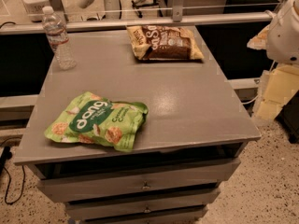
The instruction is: Knock water bottle over
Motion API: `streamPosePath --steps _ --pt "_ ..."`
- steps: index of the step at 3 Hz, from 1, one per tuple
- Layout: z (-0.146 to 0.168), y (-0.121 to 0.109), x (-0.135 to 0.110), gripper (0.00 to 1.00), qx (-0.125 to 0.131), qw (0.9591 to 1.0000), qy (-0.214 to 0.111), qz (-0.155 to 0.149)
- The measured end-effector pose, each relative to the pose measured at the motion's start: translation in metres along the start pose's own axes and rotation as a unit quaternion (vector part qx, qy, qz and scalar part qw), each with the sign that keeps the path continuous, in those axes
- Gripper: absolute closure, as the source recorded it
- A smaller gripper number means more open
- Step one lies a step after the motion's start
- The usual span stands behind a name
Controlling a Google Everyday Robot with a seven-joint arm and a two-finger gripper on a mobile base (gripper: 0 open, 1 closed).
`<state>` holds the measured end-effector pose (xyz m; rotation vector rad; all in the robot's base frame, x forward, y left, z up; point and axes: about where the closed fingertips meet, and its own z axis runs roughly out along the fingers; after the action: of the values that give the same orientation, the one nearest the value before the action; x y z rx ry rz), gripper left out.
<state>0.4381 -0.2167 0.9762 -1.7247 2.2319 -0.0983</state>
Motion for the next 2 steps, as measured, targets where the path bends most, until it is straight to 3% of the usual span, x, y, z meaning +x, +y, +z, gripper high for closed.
streamPosePath --steps 1,2 --pt "0.000 0.000 0.000 0.00 0.000 1.0000 0.000 0.000" --pt "0.015 -0.026 -0.030 0.00 0.007 0.9990 -0.043 -0.001"
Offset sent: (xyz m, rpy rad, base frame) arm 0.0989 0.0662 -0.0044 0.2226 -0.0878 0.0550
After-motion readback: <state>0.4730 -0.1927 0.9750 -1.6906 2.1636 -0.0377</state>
